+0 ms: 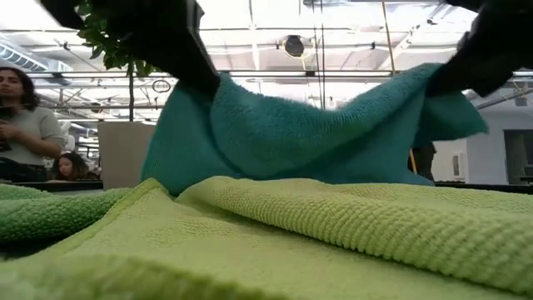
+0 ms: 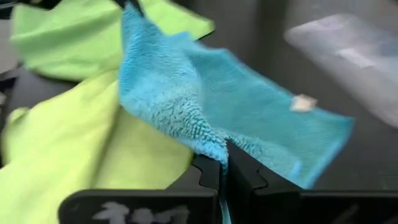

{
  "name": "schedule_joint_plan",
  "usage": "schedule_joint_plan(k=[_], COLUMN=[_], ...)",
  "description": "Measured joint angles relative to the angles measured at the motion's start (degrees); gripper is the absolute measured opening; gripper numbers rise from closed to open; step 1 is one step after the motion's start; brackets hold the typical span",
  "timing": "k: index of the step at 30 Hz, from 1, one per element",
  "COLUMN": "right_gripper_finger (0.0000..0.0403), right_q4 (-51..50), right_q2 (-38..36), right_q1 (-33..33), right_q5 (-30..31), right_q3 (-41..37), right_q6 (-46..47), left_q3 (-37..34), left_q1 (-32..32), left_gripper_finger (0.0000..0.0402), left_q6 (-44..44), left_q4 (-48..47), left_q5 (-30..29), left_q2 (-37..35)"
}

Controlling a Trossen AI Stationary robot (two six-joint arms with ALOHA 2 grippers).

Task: Fold microfiber towels
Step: Fold the blue towel

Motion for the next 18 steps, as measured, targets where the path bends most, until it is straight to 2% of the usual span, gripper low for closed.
schedule_joint_plan(k=[4,8,18], right_gripper_finger=[0.0,0.0,0.0], right_q4=[6.7,8.5,7.2], right_q2=[3.9,5.8,6.0], right_q1=[1.5,2.3,2.4], right_q5=[-1.5,-2.4,-6.3], right_q3=[0.0,0.0,0.0], right_q6=[0.1,1.8,5.4], left_q3=[-3.4,-5.3,-7.6], left_q1=[-2.1,-3.7,-5.0], left_gripper_finger=[0.0008,0.0007,0.0006], left_q6=[-1.7,-2.5,-6.8], left_q4=[7.0,11.0,11.6], left_q5=[1.8,3.4,8.6], left_q2=[0.0,0.0,0.0])
